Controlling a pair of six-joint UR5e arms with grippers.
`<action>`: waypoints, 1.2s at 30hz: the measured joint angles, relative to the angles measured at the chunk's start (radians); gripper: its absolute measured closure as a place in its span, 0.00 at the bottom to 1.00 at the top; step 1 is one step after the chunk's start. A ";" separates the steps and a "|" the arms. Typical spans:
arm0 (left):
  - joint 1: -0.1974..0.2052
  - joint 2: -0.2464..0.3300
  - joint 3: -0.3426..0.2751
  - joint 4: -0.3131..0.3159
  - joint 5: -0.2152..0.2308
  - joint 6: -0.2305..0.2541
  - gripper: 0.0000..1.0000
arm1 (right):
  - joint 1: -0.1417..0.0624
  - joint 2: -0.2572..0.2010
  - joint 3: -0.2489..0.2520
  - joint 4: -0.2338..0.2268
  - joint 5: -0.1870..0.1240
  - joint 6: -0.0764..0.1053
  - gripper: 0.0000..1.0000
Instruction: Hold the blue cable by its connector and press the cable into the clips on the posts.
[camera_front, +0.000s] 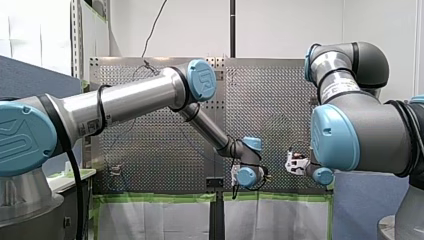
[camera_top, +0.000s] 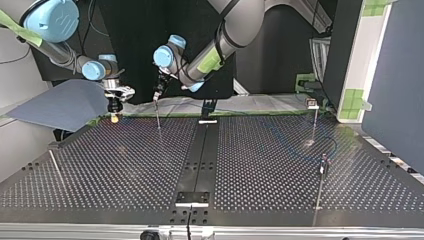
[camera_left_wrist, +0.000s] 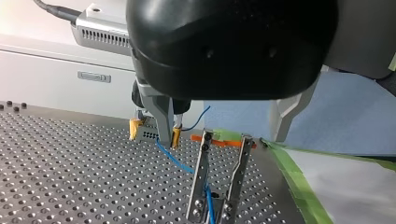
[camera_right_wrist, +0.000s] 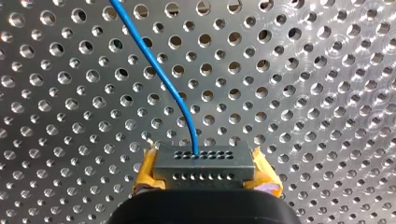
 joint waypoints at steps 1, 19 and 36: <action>0.000 0.000 0.000 0.000 0.000 0.000 0.00 | 0.000 0.000 0.000 0.000 0.000 0.000 1.00; -0.012 0.007 -0.013 -0.023 -0.015 -0.001 0.00 | 0.000 0.001 0.000 0.000 -0.017 0.010 1.00; -0.033 0.137 -0.147 0.080 -0.043 -0.068 0.00 | 0.001 0.001 0.000 0.000 -0.017 0.017 1.00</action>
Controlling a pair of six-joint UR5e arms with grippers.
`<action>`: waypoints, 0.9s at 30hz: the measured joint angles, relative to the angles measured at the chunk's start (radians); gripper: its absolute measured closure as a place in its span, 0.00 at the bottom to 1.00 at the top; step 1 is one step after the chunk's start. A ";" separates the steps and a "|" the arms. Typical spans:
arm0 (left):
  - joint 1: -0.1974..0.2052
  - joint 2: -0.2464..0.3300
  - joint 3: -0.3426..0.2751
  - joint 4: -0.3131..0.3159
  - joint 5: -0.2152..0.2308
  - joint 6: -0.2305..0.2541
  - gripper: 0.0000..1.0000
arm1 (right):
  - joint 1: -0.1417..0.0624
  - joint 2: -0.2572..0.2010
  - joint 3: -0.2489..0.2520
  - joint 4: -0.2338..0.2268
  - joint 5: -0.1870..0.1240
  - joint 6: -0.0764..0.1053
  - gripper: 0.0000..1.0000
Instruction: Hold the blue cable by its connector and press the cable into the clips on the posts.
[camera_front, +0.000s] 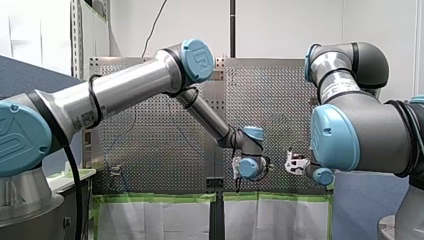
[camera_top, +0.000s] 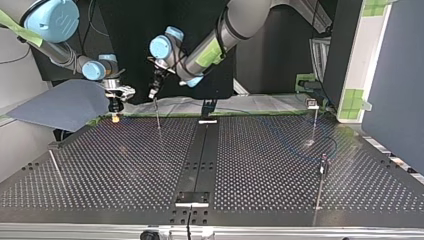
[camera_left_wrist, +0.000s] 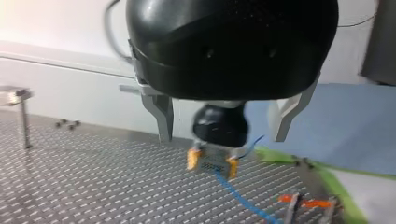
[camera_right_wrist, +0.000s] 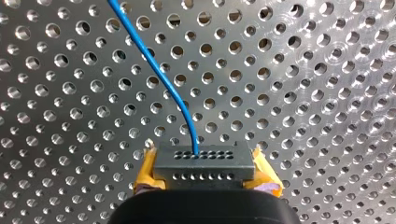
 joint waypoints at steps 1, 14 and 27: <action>0.002 0.007 -0.007 0.007 -0.005 -0.007 0.00 | 0.000 0.000 0.000 0.000 0.000 0.000 1.00; 0.034 0.120 -0.121 -0.033 -0.113 -0.086 0.00 | 0.001 0.001 0.000 -0.001 0.000 0.010 1.00; 0.029 0.242 -0.242 -0.111 -0.146 -0.034 0.00 | 0.002 0.003 0.000 -0.006 -0.012 0.017 1.00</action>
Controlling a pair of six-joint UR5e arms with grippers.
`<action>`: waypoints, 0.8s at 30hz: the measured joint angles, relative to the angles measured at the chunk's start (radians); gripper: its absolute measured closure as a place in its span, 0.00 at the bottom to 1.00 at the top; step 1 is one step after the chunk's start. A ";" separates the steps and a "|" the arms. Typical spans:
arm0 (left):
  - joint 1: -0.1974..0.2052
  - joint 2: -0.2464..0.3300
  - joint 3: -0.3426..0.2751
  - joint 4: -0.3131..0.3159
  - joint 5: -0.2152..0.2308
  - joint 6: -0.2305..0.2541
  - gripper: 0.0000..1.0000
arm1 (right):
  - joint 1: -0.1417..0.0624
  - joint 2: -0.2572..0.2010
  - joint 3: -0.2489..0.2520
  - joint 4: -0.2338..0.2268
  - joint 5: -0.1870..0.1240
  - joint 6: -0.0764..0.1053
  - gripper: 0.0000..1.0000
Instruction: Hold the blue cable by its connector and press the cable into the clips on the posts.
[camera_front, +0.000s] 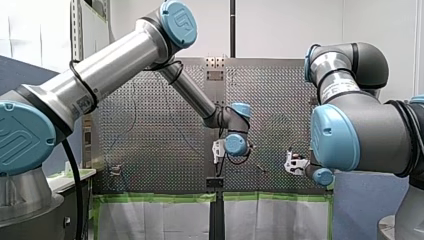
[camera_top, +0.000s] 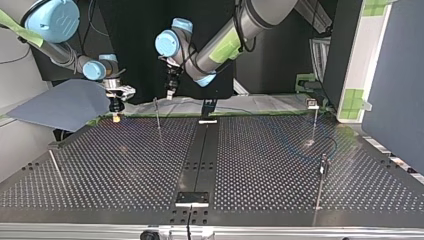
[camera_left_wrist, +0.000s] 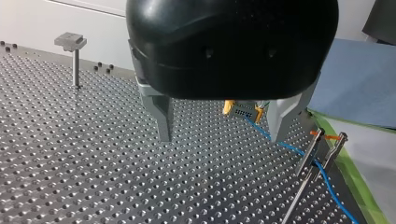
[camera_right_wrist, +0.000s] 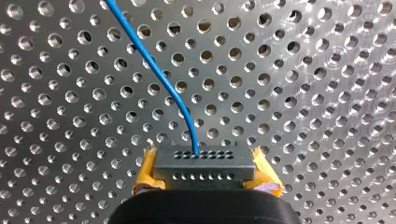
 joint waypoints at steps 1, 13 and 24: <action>0.000 0.007 -0.007 -0.001 -0.001 0.000 0.00 | 0.000 0.000 0.000 0.000 -0.001 0.000 1.00; -0.002 0.111 -0.111 -0.032 -0.049 -0.005 0.00 | 0.001 0.001 0.000 0.000 -0.002 0.001 1.00; -0.002 0.209 -0.209 -0.034 -0.051 -0.007 0.00 | 0.001 0.004 0.000 0.000 -0.002 0.001 1.00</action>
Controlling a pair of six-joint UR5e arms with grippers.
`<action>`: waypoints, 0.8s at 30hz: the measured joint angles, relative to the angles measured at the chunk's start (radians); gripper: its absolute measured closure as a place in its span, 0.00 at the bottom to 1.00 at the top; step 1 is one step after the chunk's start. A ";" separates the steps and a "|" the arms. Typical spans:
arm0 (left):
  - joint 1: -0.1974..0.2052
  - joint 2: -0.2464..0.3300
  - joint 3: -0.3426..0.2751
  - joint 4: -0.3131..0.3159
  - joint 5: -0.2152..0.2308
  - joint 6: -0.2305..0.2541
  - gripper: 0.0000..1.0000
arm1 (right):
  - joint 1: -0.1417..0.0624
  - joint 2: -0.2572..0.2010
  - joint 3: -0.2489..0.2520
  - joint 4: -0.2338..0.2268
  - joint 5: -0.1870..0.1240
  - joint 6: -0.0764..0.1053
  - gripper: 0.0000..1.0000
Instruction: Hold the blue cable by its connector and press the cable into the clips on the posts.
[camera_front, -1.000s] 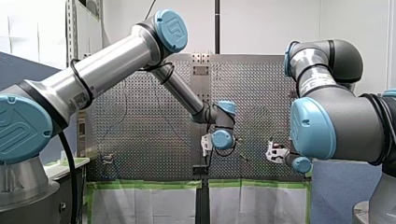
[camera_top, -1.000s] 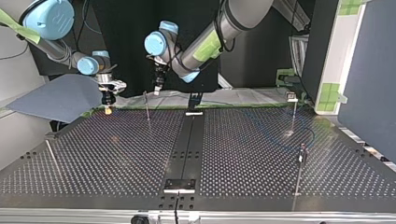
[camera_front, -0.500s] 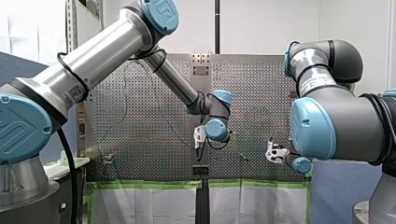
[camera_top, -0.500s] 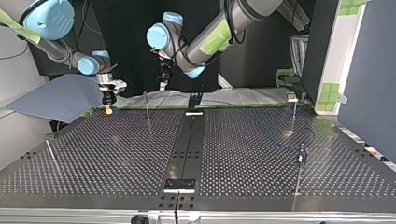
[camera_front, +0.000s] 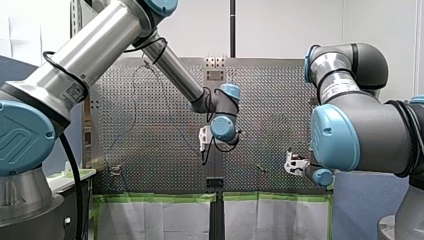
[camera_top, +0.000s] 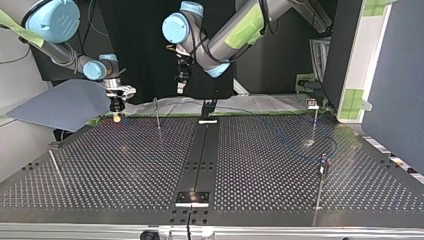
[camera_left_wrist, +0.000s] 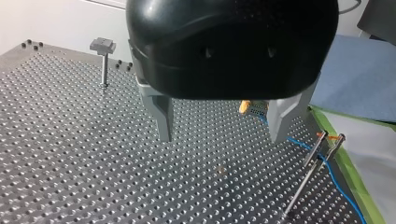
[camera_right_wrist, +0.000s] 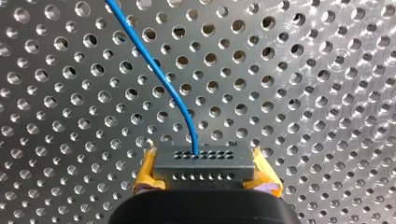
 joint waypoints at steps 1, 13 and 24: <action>0.000 0.008 -0.008 0.000 0.000 -0.001 0.00 | 0.000 0.000 0.000 0.000 0.000 0.000 1.00; 0.005 0.118 -0.118 0.001 -0.001 -0.006 0.00 | 0.002 0.002 0.000 -0.001 0.000 0.000 1.00; 0.006 0.213 -0.213 0.000 -0.001 -0.007 0.00 | 0.002 0.004 0.000 -0.001 0.000 0.000 1.00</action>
